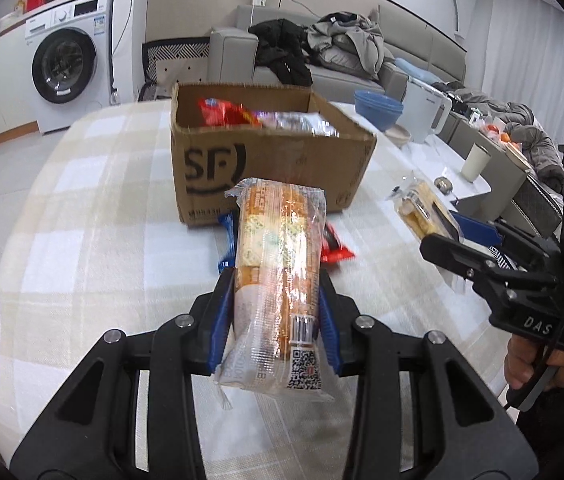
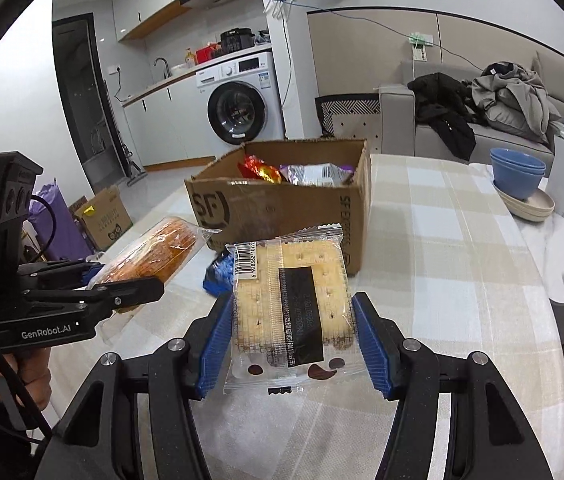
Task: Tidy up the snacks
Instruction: 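Lift the bread and cracker packs and carry them over the box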
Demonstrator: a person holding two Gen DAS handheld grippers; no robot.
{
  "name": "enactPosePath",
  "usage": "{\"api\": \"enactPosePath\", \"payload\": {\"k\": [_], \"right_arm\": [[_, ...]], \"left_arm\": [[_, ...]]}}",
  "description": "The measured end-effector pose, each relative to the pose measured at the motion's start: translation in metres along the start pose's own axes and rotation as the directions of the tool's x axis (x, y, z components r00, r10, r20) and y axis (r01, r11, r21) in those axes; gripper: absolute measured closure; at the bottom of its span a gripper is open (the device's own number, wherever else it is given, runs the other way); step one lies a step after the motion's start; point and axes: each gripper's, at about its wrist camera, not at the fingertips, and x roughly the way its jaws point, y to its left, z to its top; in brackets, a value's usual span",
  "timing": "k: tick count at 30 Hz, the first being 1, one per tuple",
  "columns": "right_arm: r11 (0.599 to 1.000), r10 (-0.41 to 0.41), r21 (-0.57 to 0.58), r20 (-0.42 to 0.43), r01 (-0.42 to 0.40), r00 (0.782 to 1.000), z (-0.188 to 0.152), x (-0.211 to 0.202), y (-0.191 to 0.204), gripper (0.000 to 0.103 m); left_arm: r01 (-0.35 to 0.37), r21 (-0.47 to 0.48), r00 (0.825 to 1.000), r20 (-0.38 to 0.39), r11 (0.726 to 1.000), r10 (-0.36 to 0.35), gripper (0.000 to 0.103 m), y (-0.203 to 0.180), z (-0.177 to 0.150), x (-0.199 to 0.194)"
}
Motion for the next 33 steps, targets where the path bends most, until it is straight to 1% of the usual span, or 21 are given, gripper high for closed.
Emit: {"api": "enactPosePath", "payload": {"k": [2,7,14,23,28,33], "right_arm": [[1.000,0.014,0.008,0.015,-0.014,1.000,0.005,-0.004,0.000,0.043],[0.995,0.081,0.052,0.058,-0.084,0.995,0.024,-0.014,-0.004,0.043],[0.993,0.106,0.044,0.124,-0.113,0.987,0.056,-0.030,0.001,0.043],[0.993,0.112,0.015,0.172,-0.117,0.979,0.087,-0.037,0.006,0.043],[0.995,0.101,0.005,0.185,-0.103,0.978,0.102,-0.032,0.005,0.043],[0.997,0.077,0.002,0.192,-0.079,0.978,0.115,-0.020,0.002,0.043]], "left_arm": [[-0.006,0.008,1.000,0.016,1.000,0.006,0.068,-0.001,0.008,-0.006],[-0.012,0.029,0.999,0.049,1.000,0.011,0.068,-0.002,0.028,-0.018],[-0.018,0.056,0.995,0.098,0.998,0.013,0.068,-0.009,0.059,-0.033],[-0.040,0.074,0.990,0.141,0.996,0.030,0.068,-0.009,0.096,-0.042],[-0.057,0.068,0.987,0.156,0.996,0.046,0.068,-0.007,0.112,-0.040],[-0.076,0.062,0.985,0.162,0.995,0.065,0.068,0.003,0.131,-0.030]]}}
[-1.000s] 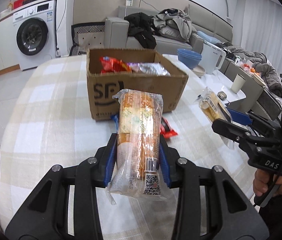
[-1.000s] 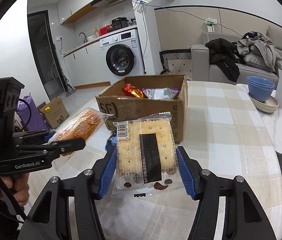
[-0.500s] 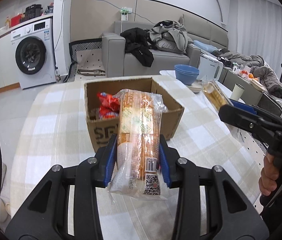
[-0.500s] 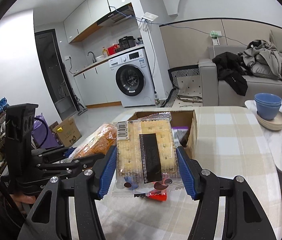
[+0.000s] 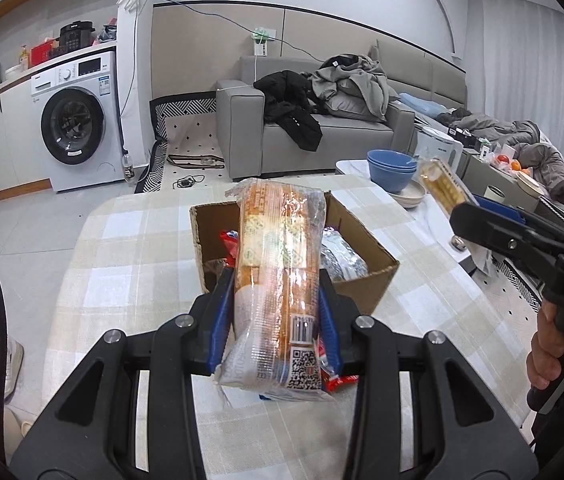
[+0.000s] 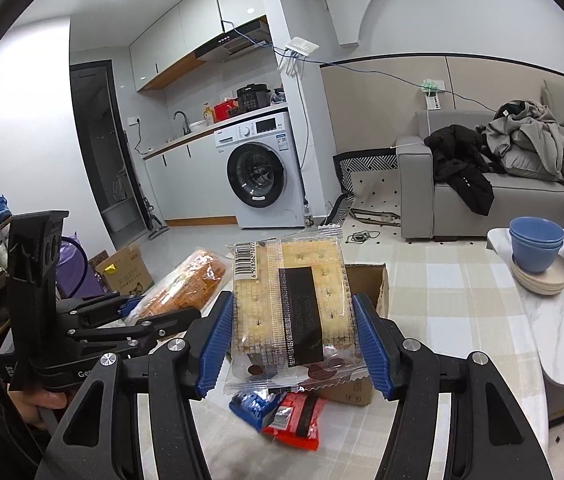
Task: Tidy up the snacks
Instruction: 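Lift the bread and cracker packs and carry them over the box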
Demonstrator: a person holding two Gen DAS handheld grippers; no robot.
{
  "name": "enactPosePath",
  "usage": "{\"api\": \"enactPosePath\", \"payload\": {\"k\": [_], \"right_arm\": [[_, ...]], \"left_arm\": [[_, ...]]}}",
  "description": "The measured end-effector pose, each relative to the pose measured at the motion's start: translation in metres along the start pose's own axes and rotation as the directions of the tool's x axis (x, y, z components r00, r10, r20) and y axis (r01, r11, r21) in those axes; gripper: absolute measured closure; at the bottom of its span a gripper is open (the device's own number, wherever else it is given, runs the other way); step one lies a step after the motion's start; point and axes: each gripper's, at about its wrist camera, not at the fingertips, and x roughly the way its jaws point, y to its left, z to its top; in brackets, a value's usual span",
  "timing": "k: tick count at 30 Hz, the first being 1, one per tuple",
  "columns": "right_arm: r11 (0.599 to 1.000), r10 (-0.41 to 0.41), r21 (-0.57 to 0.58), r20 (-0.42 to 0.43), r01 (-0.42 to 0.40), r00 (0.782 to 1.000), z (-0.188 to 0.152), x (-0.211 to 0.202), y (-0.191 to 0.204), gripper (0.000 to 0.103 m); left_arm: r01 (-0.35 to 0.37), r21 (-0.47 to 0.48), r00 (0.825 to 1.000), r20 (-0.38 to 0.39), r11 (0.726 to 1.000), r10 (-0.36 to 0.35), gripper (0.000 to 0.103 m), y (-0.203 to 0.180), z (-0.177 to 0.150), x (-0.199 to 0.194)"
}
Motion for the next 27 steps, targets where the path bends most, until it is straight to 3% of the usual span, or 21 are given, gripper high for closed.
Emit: {"api": "enactPosePath", "payload": {"k": [10,27], "right_arm": [[0.999,-0.029,0.014,-0.030,0.029,0.999,0.013,0.040,-0.022,0.043],[0.998,-0.058,0.008,-0.105,0.059,0.993,0.015,0.094,-0.047,0.043]], "left_arm": [[-0.061,-0.006,0.998,-0.014,0.998,0.060,0.068,0.024,0.028,0.046],[-0.072,-0.015,0.995,-0.074,0.997,0.071,0.068,0.048,0.046,0.134]]}}
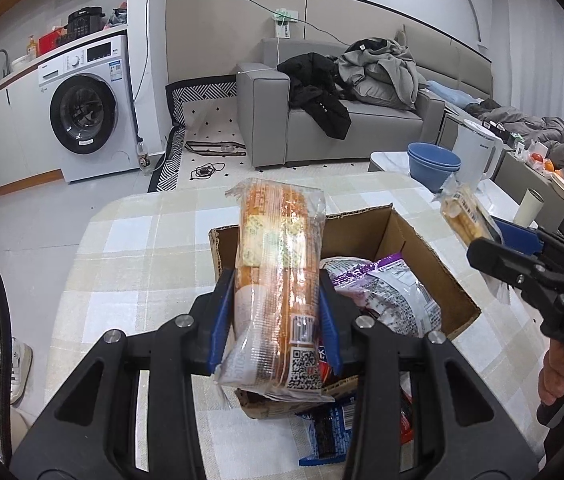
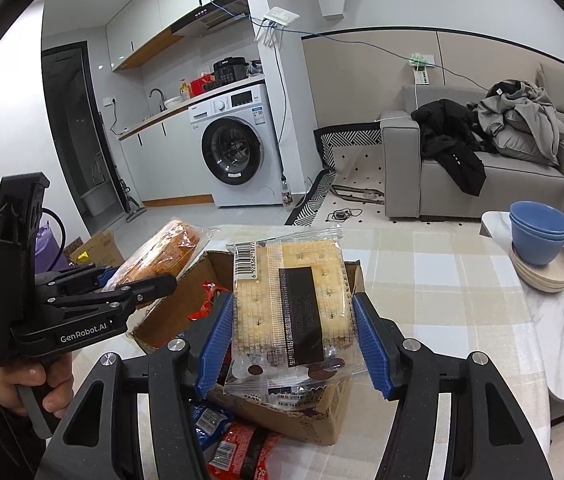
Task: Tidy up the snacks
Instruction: 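Lift the bread and cracker packs and carry them over the box, then lower both packs into the box and open both grippers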
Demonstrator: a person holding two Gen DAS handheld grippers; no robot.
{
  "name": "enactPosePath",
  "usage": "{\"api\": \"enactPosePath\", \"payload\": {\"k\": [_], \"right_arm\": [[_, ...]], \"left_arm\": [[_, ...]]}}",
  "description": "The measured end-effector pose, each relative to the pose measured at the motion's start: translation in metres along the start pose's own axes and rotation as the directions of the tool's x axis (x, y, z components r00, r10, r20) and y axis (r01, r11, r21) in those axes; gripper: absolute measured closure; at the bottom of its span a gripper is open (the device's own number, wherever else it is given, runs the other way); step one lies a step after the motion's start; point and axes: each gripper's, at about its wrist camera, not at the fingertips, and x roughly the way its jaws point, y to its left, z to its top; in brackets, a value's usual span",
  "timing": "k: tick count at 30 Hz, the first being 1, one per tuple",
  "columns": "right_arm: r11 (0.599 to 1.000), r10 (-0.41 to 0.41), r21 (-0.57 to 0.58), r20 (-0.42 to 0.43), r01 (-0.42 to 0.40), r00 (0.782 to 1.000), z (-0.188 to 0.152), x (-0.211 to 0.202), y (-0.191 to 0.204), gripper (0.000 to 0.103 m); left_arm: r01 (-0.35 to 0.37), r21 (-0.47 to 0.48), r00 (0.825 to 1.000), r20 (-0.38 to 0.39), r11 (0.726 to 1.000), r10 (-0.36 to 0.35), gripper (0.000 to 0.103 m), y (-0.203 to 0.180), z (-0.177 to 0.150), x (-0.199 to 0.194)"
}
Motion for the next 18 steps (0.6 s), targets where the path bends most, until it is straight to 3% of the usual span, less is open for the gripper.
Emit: {"api": "enactPosePath", "payload": {"k": [18], "right_arm": [[0.998,-0.022,-0.055,-0.056,0.019,0.998,-0.005,0.051,-0.001,0.043]], "left_arm": [[-0.034,0.062,0.998,-0.049,0.998,0.037,0.068,-0.015,0.001,0.066]]}}
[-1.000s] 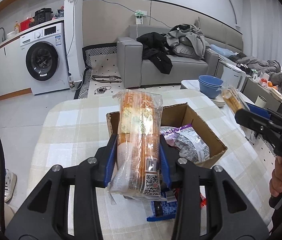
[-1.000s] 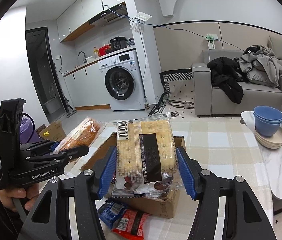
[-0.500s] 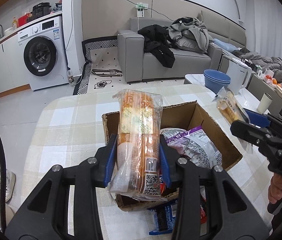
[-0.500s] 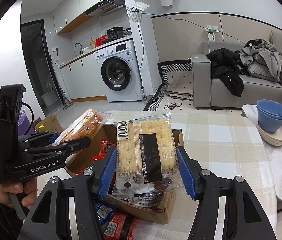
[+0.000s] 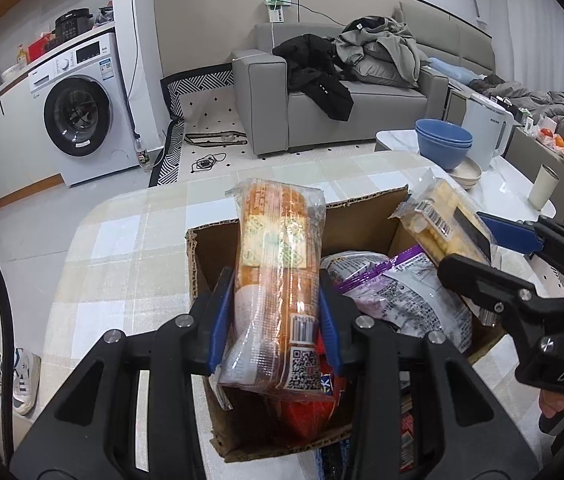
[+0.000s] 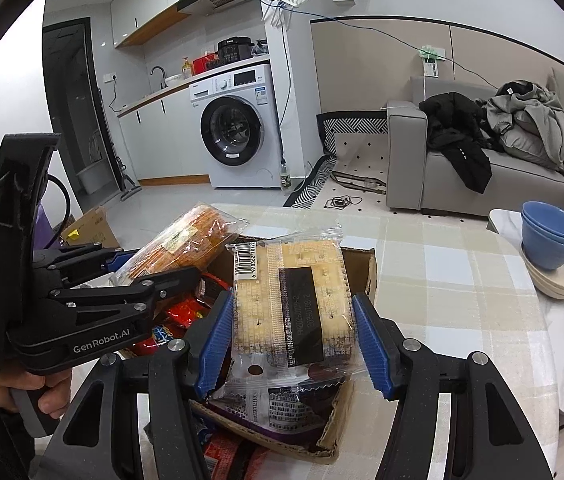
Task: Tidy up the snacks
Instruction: 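Lower both packs into the box and open both grippers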
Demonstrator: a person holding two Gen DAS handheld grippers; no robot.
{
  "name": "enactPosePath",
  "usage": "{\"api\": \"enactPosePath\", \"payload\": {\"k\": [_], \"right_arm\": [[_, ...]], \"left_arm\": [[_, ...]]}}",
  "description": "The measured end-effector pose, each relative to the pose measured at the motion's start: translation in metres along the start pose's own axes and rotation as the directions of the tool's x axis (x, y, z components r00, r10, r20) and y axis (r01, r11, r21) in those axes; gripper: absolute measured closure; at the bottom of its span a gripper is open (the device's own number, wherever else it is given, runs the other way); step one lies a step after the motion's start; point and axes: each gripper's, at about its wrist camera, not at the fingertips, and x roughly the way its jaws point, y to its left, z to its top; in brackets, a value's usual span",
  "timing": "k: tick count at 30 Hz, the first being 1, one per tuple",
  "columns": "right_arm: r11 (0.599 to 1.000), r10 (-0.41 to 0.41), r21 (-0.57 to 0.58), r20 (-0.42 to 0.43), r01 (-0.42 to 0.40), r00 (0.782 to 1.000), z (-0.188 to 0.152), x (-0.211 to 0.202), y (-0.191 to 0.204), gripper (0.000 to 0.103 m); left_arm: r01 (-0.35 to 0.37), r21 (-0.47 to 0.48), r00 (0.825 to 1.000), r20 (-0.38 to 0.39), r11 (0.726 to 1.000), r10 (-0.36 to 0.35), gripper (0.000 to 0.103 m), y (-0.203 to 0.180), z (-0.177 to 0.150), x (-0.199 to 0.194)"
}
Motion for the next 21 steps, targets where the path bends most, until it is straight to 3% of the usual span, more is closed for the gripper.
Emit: {"api": "enactPosePath", "payload": {"k": [21], "right_arm": [[1.000,-0.011,-0.020,-0.028,0.011,1.000,-0.001,0.025,-0.002,0.045]], "left_arm": [[-0.019,0.007,0.999,-0.049,1.000,0.019,0.067,0.003,0.005,0.044]]}}
